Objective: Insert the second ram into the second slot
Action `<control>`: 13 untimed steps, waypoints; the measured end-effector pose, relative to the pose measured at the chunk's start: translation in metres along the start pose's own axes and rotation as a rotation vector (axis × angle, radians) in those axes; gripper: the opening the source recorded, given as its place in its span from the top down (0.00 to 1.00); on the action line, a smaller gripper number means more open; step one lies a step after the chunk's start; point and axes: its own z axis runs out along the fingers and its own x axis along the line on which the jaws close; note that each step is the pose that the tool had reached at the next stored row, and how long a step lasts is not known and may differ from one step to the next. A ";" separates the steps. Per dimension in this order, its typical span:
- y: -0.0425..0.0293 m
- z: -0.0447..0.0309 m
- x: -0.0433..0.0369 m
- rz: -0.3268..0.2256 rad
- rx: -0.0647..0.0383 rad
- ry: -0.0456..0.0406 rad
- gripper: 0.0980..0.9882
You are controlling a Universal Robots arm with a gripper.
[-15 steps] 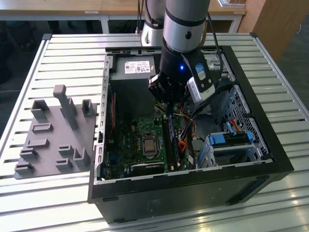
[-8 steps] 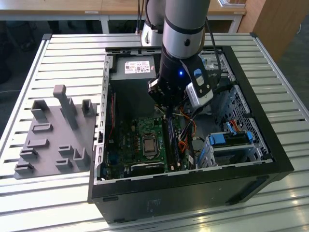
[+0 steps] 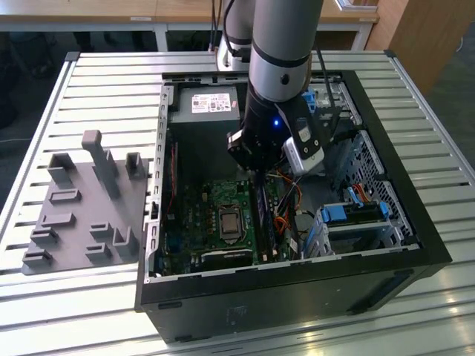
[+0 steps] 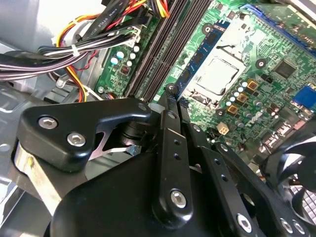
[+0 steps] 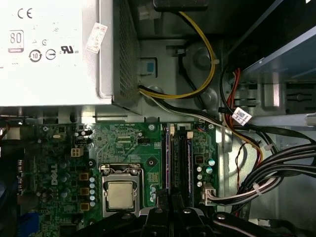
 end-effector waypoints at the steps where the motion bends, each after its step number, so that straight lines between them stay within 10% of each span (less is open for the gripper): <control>1: 0.0000 0.0018 0.0000 0.000 0.000 0.0001 0.96; 13: -0.0045 0.0227 -0.0043 0.000 0.000 0.0024 0.96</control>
